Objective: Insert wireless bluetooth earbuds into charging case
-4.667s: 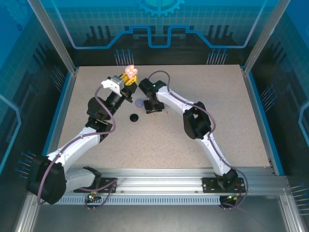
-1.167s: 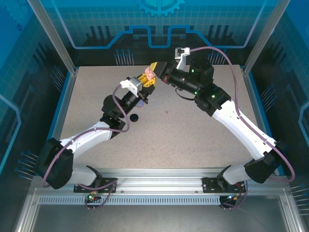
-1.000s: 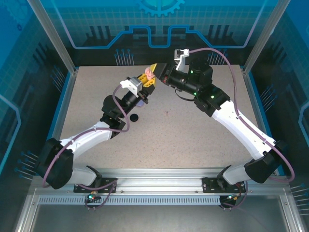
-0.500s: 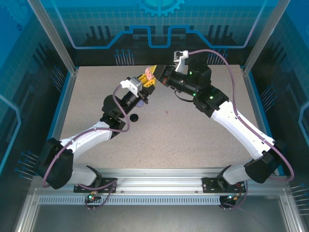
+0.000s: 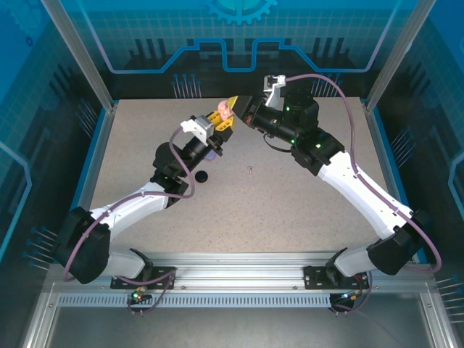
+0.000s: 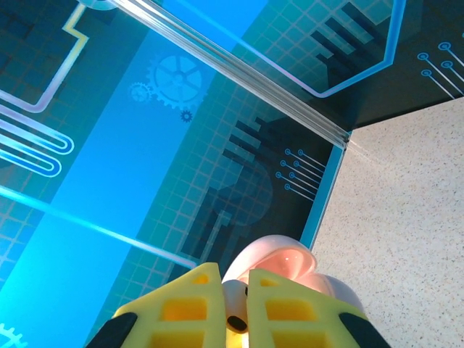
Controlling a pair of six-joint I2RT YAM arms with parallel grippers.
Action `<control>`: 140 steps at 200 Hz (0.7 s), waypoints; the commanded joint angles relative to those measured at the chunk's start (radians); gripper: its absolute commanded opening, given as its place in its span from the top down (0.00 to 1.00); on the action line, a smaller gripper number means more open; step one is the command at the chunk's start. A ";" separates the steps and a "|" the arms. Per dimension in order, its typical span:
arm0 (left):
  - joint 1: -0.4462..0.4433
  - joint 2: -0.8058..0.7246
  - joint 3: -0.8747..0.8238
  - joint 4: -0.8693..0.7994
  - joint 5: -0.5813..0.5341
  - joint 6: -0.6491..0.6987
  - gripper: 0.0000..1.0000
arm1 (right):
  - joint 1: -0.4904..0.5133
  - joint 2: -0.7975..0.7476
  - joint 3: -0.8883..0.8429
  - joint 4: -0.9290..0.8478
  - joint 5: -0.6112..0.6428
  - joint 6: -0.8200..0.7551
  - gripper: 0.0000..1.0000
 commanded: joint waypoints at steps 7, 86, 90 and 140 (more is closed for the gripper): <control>-0.007 -0.017 0.030 0.028 0.006 0.012 1.00 | -0.010 -0.029 -0.022 0.018 0.002 -0.018 0.89; -0.009 -0.014 0.041 0.022 0.014 0.012 1.00 | 0.003 -0.031 -0.043 0.007 -0.014 -0.031 0.91; -0.010 -0.014 0.041 0.021 0.015 0.012 1.00 | 0.002 -0.032 -0.044 0.008 -0.013 -0.032 0.91; -0.009 -0.020 0.044 0.013 0.099 0.025 1.00 | 0.003 -0.052 -0.036 0.023 -0.012 -0.047 0.93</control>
